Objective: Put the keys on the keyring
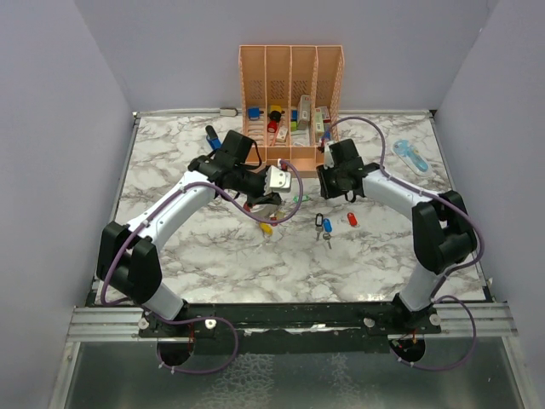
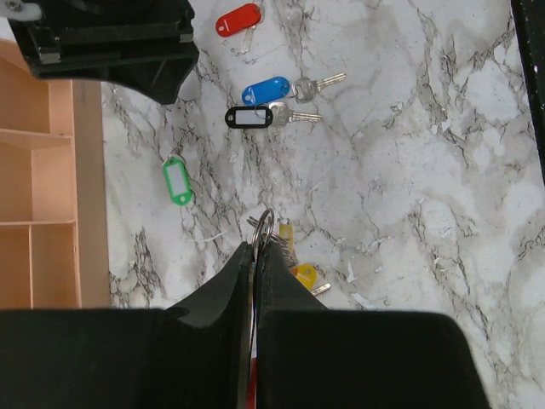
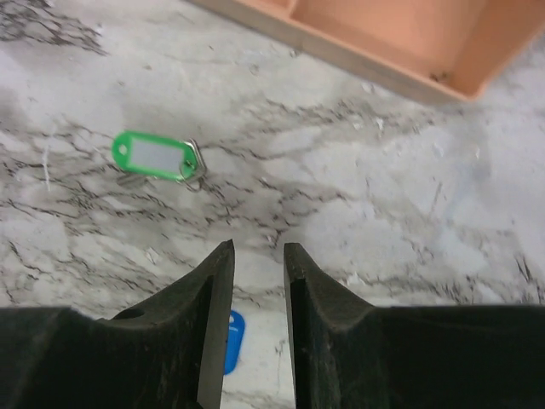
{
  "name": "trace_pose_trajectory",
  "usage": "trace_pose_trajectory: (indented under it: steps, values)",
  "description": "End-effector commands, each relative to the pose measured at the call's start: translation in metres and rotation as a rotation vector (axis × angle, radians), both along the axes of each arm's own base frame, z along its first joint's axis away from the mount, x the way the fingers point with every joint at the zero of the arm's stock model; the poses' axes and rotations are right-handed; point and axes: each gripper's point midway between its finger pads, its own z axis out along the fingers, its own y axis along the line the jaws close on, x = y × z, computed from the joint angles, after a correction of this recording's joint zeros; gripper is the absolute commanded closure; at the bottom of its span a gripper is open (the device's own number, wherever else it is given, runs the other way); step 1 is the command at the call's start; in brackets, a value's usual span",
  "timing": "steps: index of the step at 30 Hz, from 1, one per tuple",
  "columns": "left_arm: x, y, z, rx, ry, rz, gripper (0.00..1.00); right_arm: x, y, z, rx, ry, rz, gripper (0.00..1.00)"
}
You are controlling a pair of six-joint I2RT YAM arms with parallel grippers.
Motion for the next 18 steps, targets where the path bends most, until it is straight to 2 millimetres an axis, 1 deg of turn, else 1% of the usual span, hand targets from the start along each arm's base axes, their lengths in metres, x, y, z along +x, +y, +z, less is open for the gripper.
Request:
trace_pose_trajectory:
  steps: [1, 4, 11, 15, 18]
  values:
    - [0.004, -0.001, 0.004, -0.01, -0.004, 0.007, 1.0, 0.025, 0.041, 0.011, 0.109, -0.091, 0.181, 0.7]
    - [0.005, -0.002, 0.004, -0.01, -0.003, 0.009, 1.0, 0.028, 0.05, 0.005, 0.132, -0.076, 0.206, 0.71]
    - [0.01, -0.003, 0.006, -0.01, -0.004, 0.011, 1.0, 0.019, 0.067, -0.017, 0.161, -0.029, 0.269, 0.74]
    - [0.01, -0.003, 0.003, -0.006, 0.005, 0.011, 1.0, 0.014, 0.072, -0.026, 0.169, -0.012, 0.282, 0.75]
    - [0.01, -0.003, 0.001, -0.002, 0.01, 0.011, 1.0, 0.014, 0.072, -0.03, 0.166, -0.007, 0.28, 0.77]
